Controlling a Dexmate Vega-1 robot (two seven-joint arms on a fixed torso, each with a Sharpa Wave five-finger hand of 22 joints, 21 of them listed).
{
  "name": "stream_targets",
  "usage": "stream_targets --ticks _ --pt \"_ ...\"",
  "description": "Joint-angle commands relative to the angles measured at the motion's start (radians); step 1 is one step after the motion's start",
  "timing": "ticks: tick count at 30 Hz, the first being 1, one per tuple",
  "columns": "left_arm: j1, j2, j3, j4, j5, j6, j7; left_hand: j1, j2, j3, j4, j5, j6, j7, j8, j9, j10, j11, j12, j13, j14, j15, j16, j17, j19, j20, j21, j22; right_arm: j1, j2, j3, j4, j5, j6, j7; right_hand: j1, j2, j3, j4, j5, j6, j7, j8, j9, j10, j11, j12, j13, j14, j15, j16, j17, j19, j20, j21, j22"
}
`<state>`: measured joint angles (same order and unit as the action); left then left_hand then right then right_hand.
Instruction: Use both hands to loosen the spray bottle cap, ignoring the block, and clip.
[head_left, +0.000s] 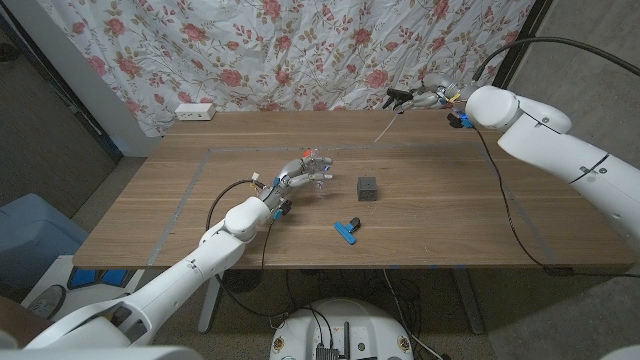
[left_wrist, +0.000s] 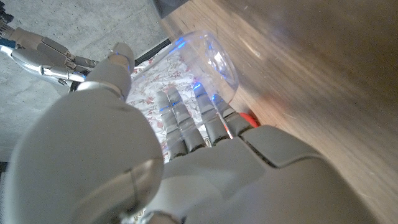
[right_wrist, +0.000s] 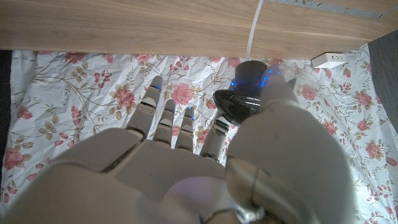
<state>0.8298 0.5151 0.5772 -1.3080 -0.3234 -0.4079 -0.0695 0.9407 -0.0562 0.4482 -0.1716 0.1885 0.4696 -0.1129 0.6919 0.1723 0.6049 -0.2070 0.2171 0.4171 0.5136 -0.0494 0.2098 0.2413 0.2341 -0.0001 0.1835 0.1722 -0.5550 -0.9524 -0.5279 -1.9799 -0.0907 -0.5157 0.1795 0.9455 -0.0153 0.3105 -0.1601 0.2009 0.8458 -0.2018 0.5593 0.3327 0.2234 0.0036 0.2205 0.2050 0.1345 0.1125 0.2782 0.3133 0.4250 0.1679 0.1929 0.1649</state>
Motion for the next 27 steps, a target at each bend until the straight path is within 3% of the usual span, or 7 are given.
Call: stream_targets --ticks 1,27 --pt "0.002 -0.007 0.003 0.027 -0.008 -0.010 -0.010 -0.092 0.090 -0.004 -0.002 -0.002 0.002 -0.009 -0.007 0.002 -0.004 -0.001 0.000 -0.004 -0.006 -0.127 -0.007 -0.002 -0.004 -0.003 -0.002 0.001 -0.039 -0.010 0.020 0.004 0.048 0.002 -0.042 0.012 0.020 0.009 0.002 0.004 -0.002 -0.002 0.004 0.000 0.015 -0.001 -0.004 -0.001 0.007 -0.002 0.007 0.004 0.007 0.003 -0.002 0.004" --pt "-0.019 -0.004 0.022 0.057 0.043 -0.011 0.002 -0.080 0.082 -0.014 -0.004 -0.001 0.016 -0.020 -0.047 0.004 -0.012 -0.005 -0.004 -0.031 -0.031 -0.129 -0.011 -0.024 -0.018 0.001 0.002 0.001 -0.065 -0.024 0.024 0.008 0.085 0.020 -0.078 0.009 0.025 0.008 0.004 0.006 -0.005 0.002 0.003 -0.010 0.023 -0.001 -0.004 0.000 0.012 -0.005 0.008 0.005 0.020 0.002 0.001 0.004"
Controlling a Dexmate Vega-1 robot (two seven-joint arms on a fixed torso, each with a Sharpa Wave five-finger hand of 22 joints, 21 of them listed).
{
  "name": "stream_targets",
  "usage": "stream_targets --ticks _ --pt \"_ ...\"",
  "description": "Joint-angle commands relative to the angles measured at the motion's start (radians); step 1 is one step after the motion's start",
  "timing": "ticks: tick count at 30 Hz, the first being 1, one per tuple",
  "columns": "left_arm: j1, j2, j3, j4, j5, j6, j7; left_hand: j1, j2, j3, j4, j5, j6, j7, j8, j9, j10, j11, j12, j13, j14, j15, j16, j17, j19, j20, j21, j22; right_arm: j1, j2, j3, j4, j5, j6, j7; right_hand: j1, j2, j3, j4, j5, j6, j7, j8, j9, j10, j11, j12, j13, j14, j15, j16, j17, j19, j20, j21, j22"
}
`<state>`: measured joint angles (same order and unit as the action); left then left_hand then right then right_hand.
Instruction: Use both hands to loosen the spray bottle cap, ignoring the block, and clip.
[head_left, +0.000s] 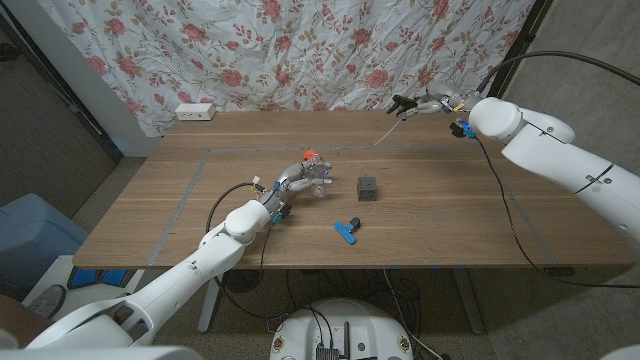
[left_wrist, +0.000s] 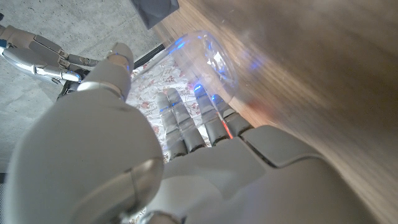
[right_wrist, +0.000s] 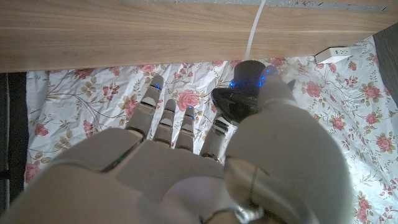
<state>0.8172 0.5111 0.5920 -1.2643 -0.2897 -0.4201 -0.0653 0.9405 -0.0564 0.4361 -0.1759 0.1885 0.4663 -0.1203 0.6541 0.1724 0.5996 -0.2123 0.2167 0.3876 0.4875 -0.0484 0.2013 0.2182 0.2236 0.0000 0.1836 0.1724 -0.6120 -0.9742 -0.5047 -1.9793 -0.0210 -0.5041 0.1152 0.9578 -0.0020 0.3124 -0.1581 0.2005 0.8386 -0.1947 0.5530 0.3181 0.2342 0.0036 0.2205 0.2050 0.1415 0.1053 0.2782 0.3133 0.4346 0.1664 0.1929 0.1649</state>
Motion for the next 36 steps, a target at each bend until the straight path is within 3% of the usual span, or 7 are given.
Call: stream_targets --ticks 1,13,17,36 --pt "-0.008 0.000 0.008 0.014 0.008 0.002 -0.006 -0.080 0.082 -0.003 0.000 -0.001 0.019 -0.013 -0.012 0.003 -0.010 0.000 -0.005 -0.003 -0.007 -0.129 -0.003 -0.002 -0.008 0.002 0.002 0.001 -0.008 -0.002 0.000 0.008 0.016 0.008 -0.016 -0.003 0.012 0.006 0.002 0.006 0.001 -0.007 0.008 0.004 0.013 -0.001 -0.005 0.000 0.004 0.001 0.008 0.005 0.011 0.003 0.001 0.004" --pt "-0.018 0.012 0.015 0.011 0.008 0.020 -0.029 -0.071 0.073 -0.013 0.000 0.000 0.020 -0.031 -0.049 0.005 -0.060 0.003 -0.021 -0.028 -0.054 -0.112 -0.015 -0.018 -0.023 0.007 0.002 0.001 -0.012 0.005 -0.001 0.015 0.021 0.016 -0.031 -0.004 0.013 0.006 0.002 0.007 0.001 -0.006 0.009 0.001 0.015 -0.004 -0.005 0.000 0.006 0.000 0.009 0.005 0.012 0.002 0.000 0.004" --pt "-0.019 0.015 0.017 0.010 0.006 0.025 -0.036 -0.067 0.069 -0.018 0.002 0.001 0.006 -0.046 -0.074 0.005 -0.085 0.005 -0.026 -0.042 -0.074 -0.104 -0.017 -0.025 -0.025 0.010 0.004 0.001 -0.012 0.006 -0.002 0.019 0.023 0.021 -0.033 -0.004 0.014 0.005 0.002 0.008 0.002 -0.005 0.010 0.000 0.016 -0.004 -0.006 0.000 0.007 -0.001 0.009 0.005 0.012 0.002 0.000 0.004" --pt "-0.016 0.033 0.021 -0.002 -0.003 0.052 -0.060 -0.061 0.048 -0.041 0.005 0.003 -0.052 -0.064 -0.177 0.005 -0.200 0.018 -0.034 -0.108 -0.170 -0.077 -0.026 -0.042 -0.043 0.018 0.004 0.000 -0.021 0.005 0.006 0.020 0.031 0.019 -0.050 -0.001 0.017 0.006 0.000 0.010 0.002 -0.005 0.014 -0.003 0.019 -0.004 -0.007 0.000 0.010 -0.001 0.010 0.006 0.013 0.002 -0.002 0.004"
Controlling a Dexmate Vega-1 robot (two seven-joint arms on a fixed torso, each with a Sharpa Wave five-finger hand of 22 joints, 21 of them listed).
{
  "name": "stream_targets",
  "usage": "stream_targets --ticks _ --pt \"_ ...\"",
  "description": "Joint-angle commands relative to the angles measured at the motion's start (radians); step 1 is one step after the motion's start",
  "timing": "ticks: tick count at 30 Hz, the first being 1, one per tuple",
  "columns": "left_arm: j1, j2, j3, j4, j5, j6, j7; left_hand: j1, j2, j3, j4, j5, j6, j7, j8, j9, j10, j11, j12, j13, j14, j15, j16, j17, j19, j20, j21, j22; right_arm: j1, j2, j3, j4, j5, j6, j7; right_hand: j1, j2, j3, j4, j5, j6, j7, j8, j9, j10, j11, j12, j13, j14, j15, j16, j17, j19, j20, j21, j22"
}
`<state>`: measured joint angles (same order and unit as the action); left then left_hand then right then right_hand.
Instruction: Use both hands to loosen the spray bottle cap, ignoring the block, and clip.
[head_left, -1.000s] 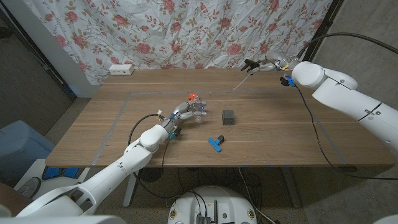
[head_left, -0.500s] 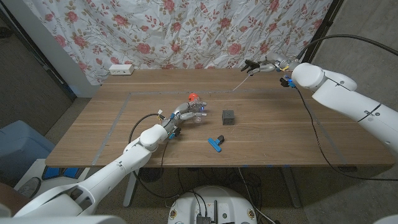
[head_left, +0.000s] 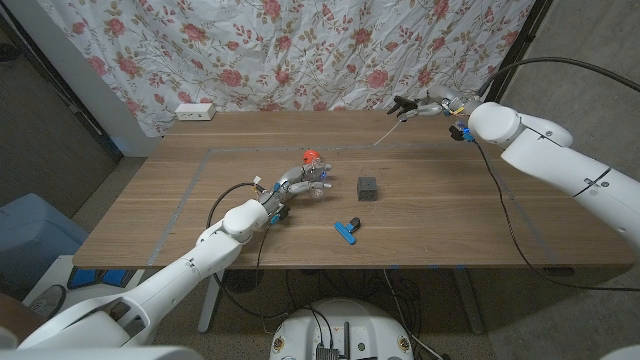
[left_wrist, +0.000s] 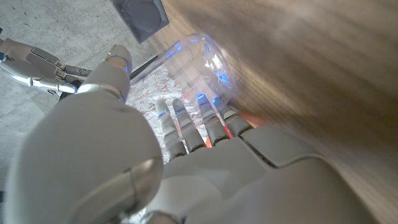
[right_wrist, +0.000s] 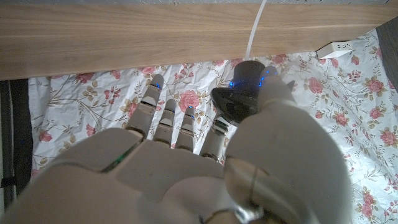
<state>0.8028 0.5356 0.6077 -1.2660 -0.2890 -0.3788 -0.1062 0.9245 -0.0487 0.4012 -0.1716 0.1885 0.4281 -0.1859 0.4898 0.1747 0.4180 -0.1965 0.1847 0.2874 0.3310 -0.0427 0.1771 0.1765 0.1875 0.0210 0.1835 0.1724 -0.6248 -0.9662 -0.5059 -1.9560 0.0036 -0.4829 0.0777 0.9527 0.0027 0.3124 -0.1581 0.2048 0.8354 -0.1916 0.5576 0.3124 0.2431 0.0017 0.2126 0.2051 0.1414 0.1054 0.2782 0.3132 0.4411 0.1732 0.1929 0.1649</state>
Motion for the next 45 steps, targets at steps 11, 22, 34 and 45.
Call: stream_targets --ticks 11,22,34,45 --pt "-0.006 0.020 0.009 -0.003 -0.002 0.020 -0.034 -0.034 0.010 -0.018 -0.004 0.003 -0.034 0.016 -0.052 0.003 -0.056 0.012 -0.001 -0.036 -0.045 -0.085 -0.003 -0.004 -0.012 -0.008 0.004 -0.001 -0.031 -0.013 0.022 -0.022 0.018 -0.008 -0.031 0.007 0.014 0.007 -0.001 0.006 0.003 -0.009 0.009 0.000 0.011 -0.004 0.000 0.000 0.010 -0.002 0.010 0.006 0.004 -0.004 -0.003 0.004" --pt "-0.005 0.035 0.005 -0.014 -0.006 0.024 -0.045 -0.012 -0.011 -0.023 -0.004 0.003 -0.084 0.022 -0.102 0.003 -0.104 0.019 -0.003 -0.066 -0.099 -0.071 -0.006 -0.005 -0.024 -0.014 0.002 -0.002 -0.044 -0.014 0.029 -0.032 0.026 -0.018 -0.046 0.007 0.015 0.007 -0.001 0.007 0.001 -0.008 0.009 -0.003 0.011 -0.003 -0.001 0.000 0.009 -0.003 0.009 0.006 0.002 -0.002 -0.004 0.004" --pt "-0.008 0.047 0.001 -0.027 -0.007 0.029 -0.057 0.000 -0.024 -0.033 0.002 -0.002 -0.179 0.026 -0.173 0.003 -0.163 0.031 -0.004 -0.090 -0.154 -0.061 -0.007 -0.006 -0.036 -0.018 0.000 -0.003 -0.048 -0.016 0.028 -0.032 0.031 -0.011 -0.050 0.007 0.016 0.006 0.000 0.007 -0.003 -0.009 0.008 -0.007 0.012 -0.003 -0.002 0.001 0.009 -0.003 0.009 0.006 0.001 -0.002 -0.004 0.004" --pt "-0.007 0.057 -0.001 -0.039 -0.014 0.034 -0.070 0.001 -0.030 -0.045 0.007 -0.004 -0.238 0.040 -0.224 0.004 -0.255 0.056 -0.009 -0.101 -0.253 -0.034 -0.010 -0.007 -0.068 -0.028 -0.003 -0.003 -0.052 -0.017 0.030 -0.028 0.035 -0.002 -0.053 0.007 0.016 0.005 -0.001 0.008 -0.001 -0.009 0.011 -0.008 0.013 -0.001 -0.003 0.001 0.009 -0.002 0.008 0.006 0.001 -0.002 -0.004 0.004"
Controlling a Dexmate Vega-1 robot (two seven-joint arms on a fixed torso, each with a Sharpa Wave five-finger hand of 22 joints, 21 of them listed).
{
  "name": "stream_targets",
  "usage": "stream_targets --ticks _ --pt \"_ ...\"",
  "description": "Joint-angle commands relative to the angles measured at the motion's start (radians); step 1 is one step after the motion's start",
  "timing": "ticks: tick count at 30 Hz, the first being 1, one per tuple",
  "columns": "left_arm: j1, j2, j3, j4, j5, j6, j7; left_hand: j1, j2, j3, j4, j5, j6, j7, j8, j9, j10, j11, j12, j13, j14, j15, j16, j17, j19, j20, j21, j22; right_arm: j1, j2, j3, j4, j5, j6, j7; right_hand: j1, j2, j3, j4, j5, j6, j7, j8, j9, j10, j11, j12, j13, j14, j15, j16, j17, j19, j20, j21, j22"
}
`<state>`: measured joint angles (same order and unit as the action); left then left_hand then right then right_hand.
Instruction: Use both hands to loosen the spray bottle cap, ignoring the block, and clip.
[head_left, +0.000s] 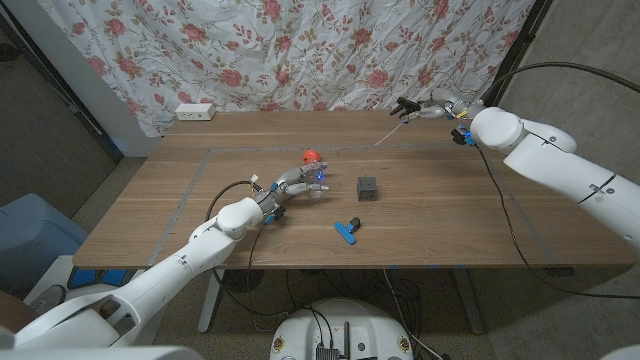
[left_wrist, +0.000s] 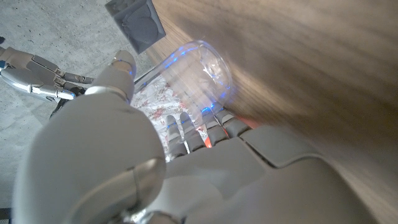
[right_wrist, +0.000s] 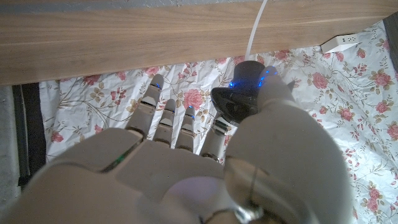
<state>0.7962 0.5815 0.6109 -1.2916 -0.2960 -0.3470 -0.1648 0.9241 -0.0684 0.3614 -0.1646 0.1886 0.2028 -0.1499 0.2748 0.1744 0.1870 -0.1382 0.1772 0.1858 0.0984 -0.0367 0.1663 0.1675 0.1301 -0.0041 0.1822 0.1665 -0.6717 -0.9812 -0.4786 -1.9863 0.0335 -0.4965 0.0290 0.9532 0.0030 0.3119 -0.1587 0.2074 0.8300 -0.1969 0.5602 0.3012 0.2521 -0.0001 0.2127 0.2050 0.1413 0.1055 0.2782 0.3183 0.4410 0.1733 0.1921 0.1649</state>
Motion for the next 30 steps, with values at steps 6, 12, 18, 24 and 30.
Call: stream_targets --ticks 6,12,18,24,30 --pt "0.002 0.019 -0.006 -0.023 -0.008 0.004 -0.017 -0.001 -0.019 -0.013 0.000 -0.007 -0.035 0.010 -0.024 0.004 -0.055 -0.001 -0.002 -0.001 -0.046 -0.033 0.001 0.002 -0.029 -0.014 -0.005 0.002 -0.006 -0.001 0.002 0.000 0.008 0.003 -0.007 0.006 0.016 0.005 0.000 0.005 0.004 -0.003 0.009 0.002 0.005 0.000 -0.003 0.001 0.009 -0.002 0.008 0.001 0.000 -0.002 -0.004 0.004" --pt "0.007 0.026 -0.008 -0.032 -0.010 0.009 -0.020 -0.002 -0.027 -0.020 0.000 -0.009 -0.086 0.008 -0.051 0.003 -0.096 0.011 -0.002 -0.003 -0.083 -0.021 0.001 0.002 -0.049 -0.021 -0.005 0.001 -0.015 -0.005 0.008 -0.004 0.011 0.007 -0.012 0.006 0.016 0.005 0.000 0.005 0.005 -0.003 0.011 0.002 0.005 0.003 -0.003 0.001 0.008 -0.002 0.008 0.001 0.000 -0.002 -0.004 0.004" --pt "0.006 0.031 -0.006 -0.035 -0.019 0.014 -0.038 0.000 -0.035 -0.028 0.000 -0.013 -0.149 0.017 -0.075 0.003 -0.155 0.027 -0.004 -0.004 -0.136 0.002 0.001 0.002 -0.085 -0.028 -0.007 0.001 -0.024 -0.009 0.014 -0.011 0.016 0.002 -0.019 0.006 0.017 0.004 0.001 0.006 0.001 -0.003 0.010 0.001 0.005 0.000 -0.004 0.001 0.009 -0.003 0.008 0.001 -0.001 -0.001 -0.004 0.004" --pt "0.012 0.043 -0.009 -0.053 -0.024 0.022 -0.046 0.000 -0.041 -0.034 0.001 -0.012 -0.198 0.023 -0.085 0.003 -0.200 0.044 -0.004 -0.005 -0.175 0.013 0.002 0.003 -0.123 -0.030 -0.009 0.001 -0.035 -0.014 0.022 -0.019 0.021 0.001 -0.028 0.006 0.017 0.004 0.000 0.006 -0.001 -0.002 0.009 -0.001 0.004 0.001 -0.005 0.001 0.008 -0.004 0.007 0.001 -0.002 0.000 -0.004 0.004" --pt "0.019 0.056 -0.014 -0.072 -0.033 0.025 -0.057 -0.007 -0.045 -0.041 0.005 -0.011 -0.223 0.035 -0.084 0.003 -0.239 0.051 -0.004 -0.005 -0.218 0.027 0.000 0.003 -0.172 -0.046 -0.013 0.001 -0.042 -0.016 0.025 -0.027 0.025 -0.006 -0.034 0.007 0.018 0.005 0.000 0.006 -0.005 -0.003 0.008 -0.003 0.004 0.002 -0.005 0.001 0.008 -0.003 0.007 0.001 -0.002 0.000 -0.004 0.004"
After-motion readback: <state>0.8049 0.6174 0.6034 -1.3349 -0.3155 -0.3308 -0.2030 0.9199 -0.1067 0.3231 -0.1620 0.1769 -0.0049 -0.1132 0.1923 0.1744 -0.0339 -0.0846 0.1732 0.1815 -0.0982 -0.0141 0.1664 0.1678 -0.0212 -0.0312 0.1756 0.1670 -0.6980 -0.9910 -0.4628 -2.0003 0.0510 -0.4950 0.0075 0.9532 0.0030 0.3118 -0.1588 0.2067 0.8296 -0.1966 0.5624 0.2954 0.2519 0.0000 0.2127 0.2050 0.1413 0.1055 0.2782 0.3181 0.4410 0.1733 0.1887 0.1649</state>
